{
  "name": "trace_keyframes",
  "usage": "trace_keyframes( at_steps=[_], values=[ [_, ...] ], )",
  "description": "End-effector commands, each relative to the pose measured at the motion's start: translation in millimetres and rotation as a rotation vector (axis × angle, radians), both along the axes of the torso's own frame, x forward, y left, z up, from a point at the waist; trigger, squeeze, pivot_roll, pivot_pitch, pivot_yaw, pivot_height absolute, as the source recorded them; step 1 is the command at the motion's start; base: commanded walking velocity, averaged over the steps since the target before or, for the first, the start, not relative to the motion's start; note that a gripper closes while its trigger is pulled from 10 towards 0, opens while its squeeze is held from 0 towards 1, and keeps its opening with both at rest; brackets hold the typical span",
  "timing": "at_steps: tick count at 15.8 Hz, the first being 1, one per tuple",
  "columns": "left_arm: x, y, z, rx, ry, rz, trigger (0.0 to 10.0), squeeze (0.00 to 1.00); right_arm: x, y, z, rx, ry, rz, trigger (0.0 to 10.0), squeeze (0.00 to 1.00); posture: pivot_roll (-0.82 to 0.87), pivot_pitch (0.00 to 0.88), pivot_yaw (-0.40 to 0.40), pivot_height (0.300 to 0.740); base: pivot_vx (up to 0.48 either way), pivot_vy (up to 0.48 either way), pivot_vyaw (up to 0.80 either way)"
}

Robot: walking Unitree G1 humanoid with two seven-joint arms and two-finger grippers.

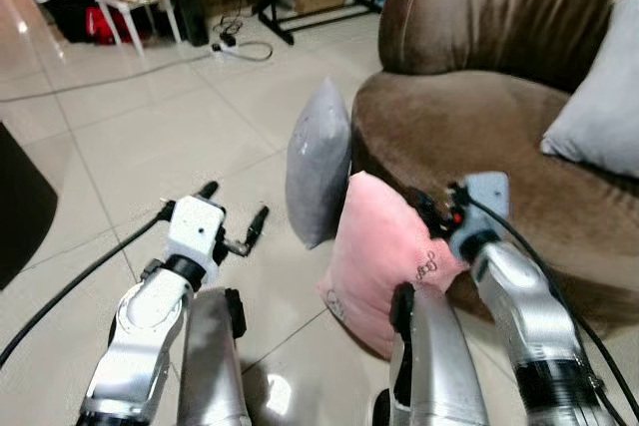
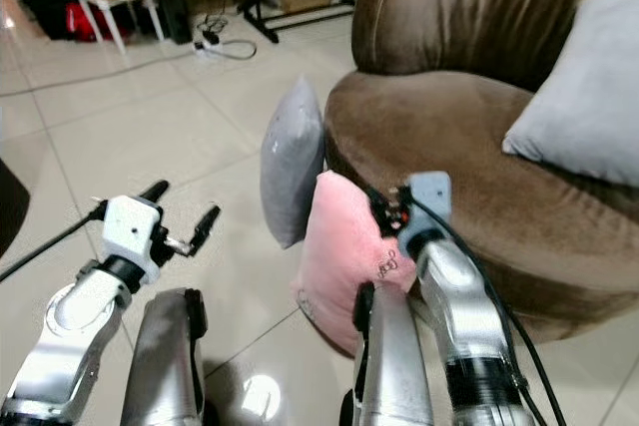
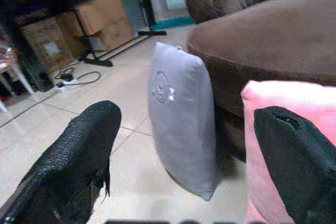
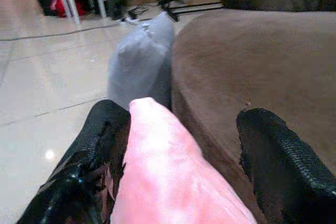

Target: Move the pillow to the sofa from floor

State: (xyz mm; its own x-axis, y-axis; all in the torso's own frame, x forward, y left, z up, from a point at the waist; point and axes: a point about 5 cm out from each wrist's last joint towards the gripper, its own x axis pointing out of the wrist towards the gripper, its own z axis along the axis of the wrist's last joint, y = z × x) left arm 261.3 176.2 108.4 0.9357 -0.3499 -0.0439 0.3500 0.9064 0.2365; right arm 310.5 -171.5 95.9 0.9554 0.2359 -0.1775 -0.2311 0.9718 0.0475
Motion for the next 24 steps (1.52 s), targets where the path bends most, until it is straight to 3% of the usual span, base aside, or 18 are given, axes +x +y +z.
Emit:
trace_keyframes(
  at_steps=[1,2,6,10,11,12,17,18,19,24],
  values=[
    [-0.7,-0.7,2.3,0.001,0.007,-0.027,10.0,0.00,2.0,1.7,-3.4,0.003,0.007,0.020,10.0,1.00,-0.07,0.000,0.027,0.407,0.000,0.000,0.00],
    [-2.8,-4.5,4.0,-0.001,0.027,-0.095,10.0,0.00,12.1,1.5,-14.5,-0.043,0.060,0.014,10.0,1.00,-0.06,0.000,0.038,0.407,0.000,0.000,0.00],
    [-19.1,-10.6,2.8,0.004,0.121,-0.285,10.0,0.00,24.4,6.5,-32.8,-0.105,0.183,0.049,10.0,1.00,-0.03,0.000,0.054,0.407,0.000,0.000,0.00],
    [-31.1,-3.6,3.3,0.031,0.166,-0.316,10.0,0.00,29.2,14.8,-43.3,-0.200,0.225,0.023,10.0,1.00,0.00,0.058,0.065,0.407,0.000,0.000,0.00],
    [-34.1,-1.5,3.7,0.039,0.183,-0.324,10.0,0.00,25.8,16.9,-54.1,-0.285,0.285,0.024,10.0,0.00,0.02,0.083,0.064,0.407,0.000,0.000,0.00],
    [-37.2,-0.3,4.1,0.048,0.197,-0.332,10.0,0.00,21.1,16.6,-63.9,-0.361,0.334,0.025,10.0,0.00,0.02,0.095,0.060,0.407,0.000,0.000,0.00],
    [-43.3,3.2,4.9,0.067,0.233,-0.343,10.0,0.00,12.4,7.2,-77.8,-0.459,0.381,-0.133,10.0,0.00,0.05,0.120,0.061,0.407,0.000,0.000,0.00],
    [-44.8,3.8,5.0,0.071,0.240,-0.348,10.0,0.00,12.6,9.7,-77.7,-0.464,0.366,-0.130,2.6,0.00,0.05,0.122,0.064,0.407,0.000,0.000,0.00],
    [-45.6,4.1,5.0,0.073,0.244,-0.351,10.0,0.00,12.7,12.5,-77.6,-0.457,0.358,-0.124,0.0,0.00,0.05,0.122,0.064,0.407,0.000,0.000,0.00],
    [-45.4,2.5,5.0,0.073,0.250,-0.359,10.0,0.00,9.8,26.6,-81.4,-0.454,0.346,-0.052,0.0,0.00,0.05,0.108,0.064,0.407,0.000,0.000,0.00]
  ],
)
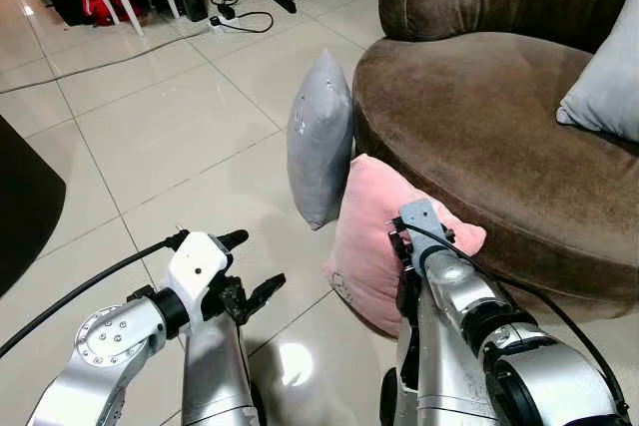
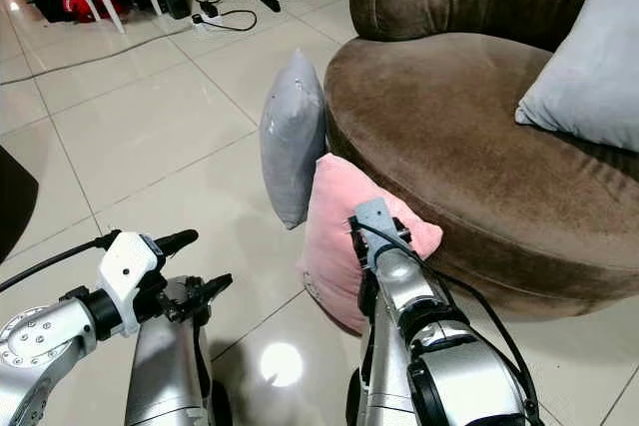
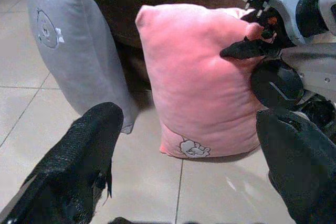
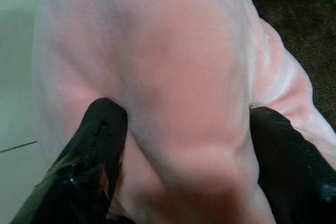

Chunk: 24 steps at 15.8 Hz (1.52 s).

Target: Move the pillow to the sofa from floor

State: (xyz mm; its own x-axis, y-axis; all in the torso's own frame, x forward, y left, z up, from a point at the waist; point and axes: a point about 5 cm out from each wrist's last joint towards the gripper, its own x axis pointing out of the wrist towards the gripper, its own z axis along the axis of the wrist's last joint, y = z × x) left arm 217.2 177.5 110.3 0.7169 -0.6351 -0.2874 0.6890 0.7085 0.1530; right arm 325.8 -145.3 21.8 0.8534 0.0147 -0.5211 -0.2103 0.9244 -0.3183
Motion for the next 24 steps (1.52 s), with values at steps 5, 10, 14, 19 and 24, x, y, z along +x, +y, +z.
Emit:
trace_keyframes(
  at_steps=[5,10,14,19,24],
  values=[
    [-2.1,-0.8,1.3,0.012,0.018,-0.030,10.0,0.00,-8.1,5.9,-9.9,0.011,0.038,0.023,0.0,0.00,0.04,0.094,0.068,0.407,0.000,0.000,0.00],
    [0.5,-2.6,1.3,0.014,0.020,-0.042,10.0,0.00,-10.0,7.4,-11.8,0.012,0.042,0.037,0.0,0.00,0.04,0.085,0.074,0.407,0.000,0.000,0.00],
    [3.1,-3.6,1.1,0.012,0.015,-0.043,10.0,0.00,-7.9,9.4,-9.5,0.016,0.035,0.052,0.0,0.00,0.04,0.067,0.067,0.407,0.000,0.000,0.00],
    [8.8,-4.1,-0.9,0.002,-0.005,-0.013,10.0,0.00,-5.7,37.9,-2.7,0.152,0.011,0.186,0.0,0.00,0.02,0.008,0.047,0.407,0.000,0.000,0.00],
    [20.6,-2.4,0.8,-0.060,-0.078,0.101,10.0,0.00,14.2,54.9,34.3,0.391,-0.178,0.172,0.0,0.00,-0.03,0.000,0.038,0.407,0.000,0.000,0.00]
  ],
)
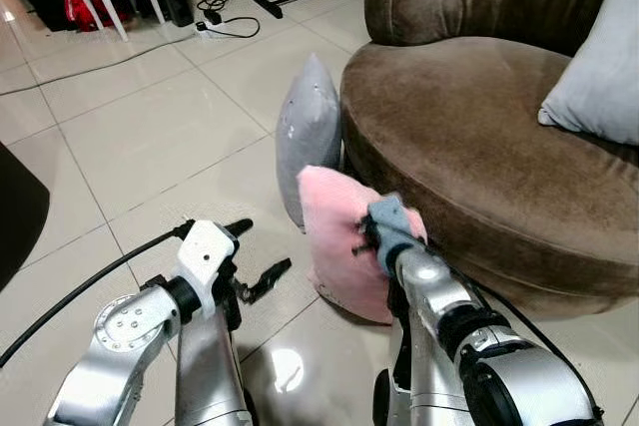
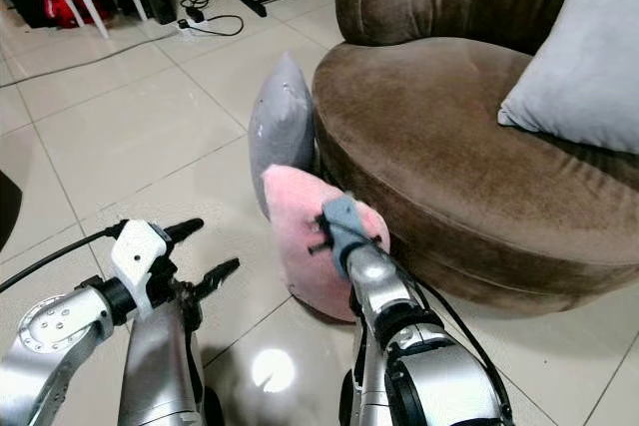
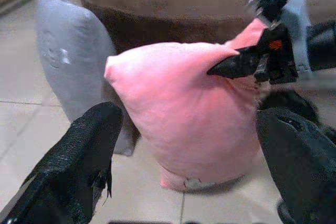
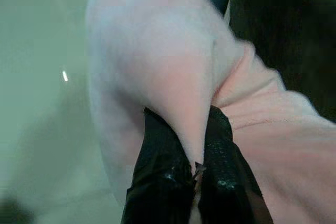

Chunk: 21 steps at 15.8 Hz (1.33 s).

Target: Move the pillow to the sofa from floor

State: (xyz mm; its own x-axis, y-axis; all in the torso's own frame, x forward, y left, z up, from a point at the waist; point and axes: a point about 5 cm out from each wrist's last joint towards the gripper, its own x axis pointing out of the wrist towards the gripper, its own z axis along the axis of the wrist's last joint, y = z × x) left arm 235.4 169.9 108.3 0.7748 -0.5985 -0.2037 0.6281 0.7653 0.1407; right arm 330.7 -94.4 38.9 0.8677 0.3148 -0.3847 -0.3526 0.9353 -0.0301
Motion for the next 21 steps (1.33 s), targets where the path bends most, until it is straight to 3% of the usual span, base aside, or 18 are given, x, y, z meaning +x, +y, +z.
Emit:
trace_keyframes(
  at_steps=[1,3,4,5,7,8,10,11,12,21],
  values=[
    [3.2,5.4,3.6,-0.004,-0.030,0.048,10.0,0.00,10.8,2.8,22.0,0.098,-0.105,-0.017,0.0,0.00,-0.03,0.000,0.038,0.407,0.000,0.000,0.00],
    [7.1,5.9,7.4,-0.022,-0.078,0.115,10.0,0.00,8.7,-4.3,41.6,0.198,-0.226,-0.033,0.0,0.00,-0.06,0.000,0.048,0.407,0.000,0.000,0.00],
    [8.1,5.1,10.2,-0.037,-0.106,0.147,10.0,0.00,-2.5,-10.7,64.7,0.274,-0.339,-0.032,0.0,0.00,-0.07,0.000,0.052,0.407,0.000,0.000,0.00],
    [8.4,5.3,10.7,-0.038,-0.112,0.154,10.0,0.00,-6.4,-12.1,72.9,0.299,-0.370,-0.025,0.0,0.00,-0.08,0.000,0.057,0.407,0.000,0.000,0.00],
    [13.3,4.9,12.6,-0.051,-0.140,0.189,10.0,0.00,-15.3,-33.7,130.4,0.420,-0.544,-0.036,0.0,0.00,-0.09,0.000,0.064,0.407,0.000,0.000,0.00],
    [17.5,3.9,15.2,-0.047,-0.166,0.199,10.0,0.00,-14.0,-54.9,172.9,0.434,-0.680,-0.058,0.0,0.00,-0.10,0.000,0.067,0.407,0.000,0.000,0.00],
    [21.7,3.5,18.0,-0.044,-0.192,0.210,10.0,0.00,-14.5,-75.3,211.9,0.414,-0.798,-0.082,0.0,0.00,-0.11,0.000,0.069,0.407,0.000,0.000,0.00],
    [25.1,3.7,23.9,-0.052,-0.217,0.223,10.0,0.00,-17.5,-94.5,247.7,0.378,-0.891,-0.125,0.0,0.00,-0.11,0.000,0.067,0.407,0.000,0.000,0.00],
    [26.0,3.5,25.4,-0.054,-0.223,0.227,10.0,0.00,-19.5,-98.9,255.9,0.371,-0.908,-0.136,0.0,0.00,-0.11,0.000,0.066,0.407,0.000,0.000,0.00],
    [26.0,3.5,25.4,-0.054,-0.223,0.227,10.0,0.00,-19.5,-98.9,255.9,0.371,-0.908,-0.136,0.0,0.00,-0.11,0.000,0.066,0.407,0.000,0.000,0.00]
  ],
)
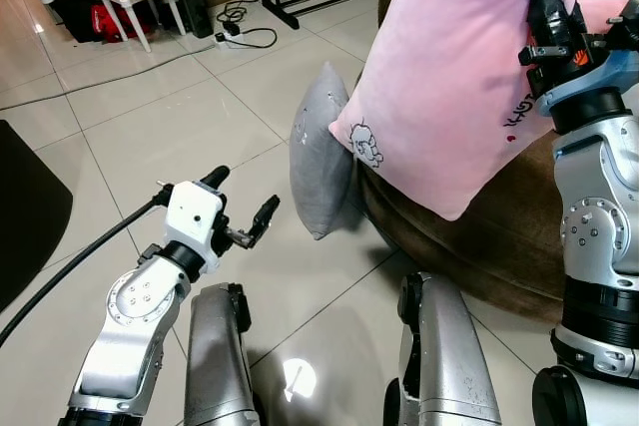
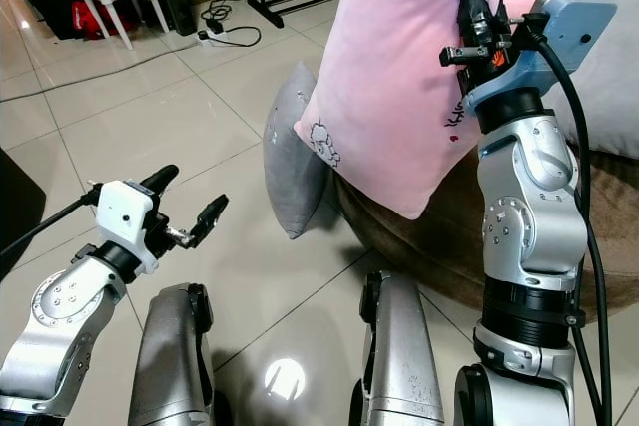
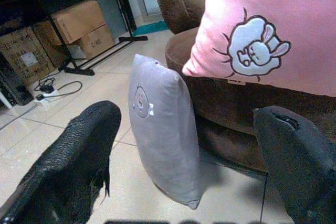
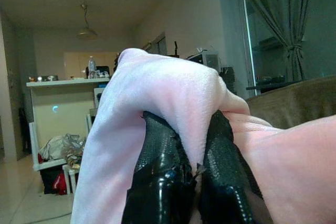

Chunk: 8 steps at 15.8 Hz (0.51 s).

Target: Move the pillow to the sofa from floor

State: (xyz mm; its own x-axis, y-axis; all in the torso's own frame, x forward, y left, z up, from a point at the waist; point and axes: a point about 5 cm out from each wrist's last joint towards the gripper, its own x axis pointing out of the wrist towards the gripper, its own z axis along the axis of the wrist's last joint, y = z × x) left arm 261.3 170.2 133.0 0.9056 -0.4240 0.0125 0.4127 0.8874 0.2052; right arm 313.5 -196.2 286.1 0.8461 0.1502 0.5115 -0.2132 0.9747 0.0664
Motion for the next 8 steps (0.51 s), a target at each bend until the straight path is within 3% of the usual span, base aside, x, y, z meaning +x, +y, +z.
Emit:
trace_keyframes(
  at_steps=[1,6,7,8],
  values=[
    [0.1,3.1,0.7,0.005,-0.004,0.015,10.0,0.00,-2.3,2.9,8.7,0.010,-0.041,0.014,0.0,0.00,-0.11,0.000,0.066,0.407,0.000,0.000,0.00],
    [0.1,3.1,0.7,0.005,-0.004,0.015,10.0,0.00,-2.3,2.9,8.7,0.010,-0.041,0.014,0.0,0.00,-0.11,0.000,0.066,0.407,0.000,0.000,0.00],
    [1.7,3.1,3.7,0.002,-0.020,0.022,10.0,0.00,-5.8,-2.6,20.0,-0.015,-0.043,-0.033,0.0,0.00,-0.11,0.000,0.064,0.407,0.000,0.000,0.00],
    [3.2,1.3,6.3,-0.013,-0.038,0.044,10.0,0.00,0.2,15.9,-22.1,-0.034,0.139,-0.035,10.0,0.00,-0.09,0.000,0.016,0.412,0.000,0.000,0.00]
  ],
)
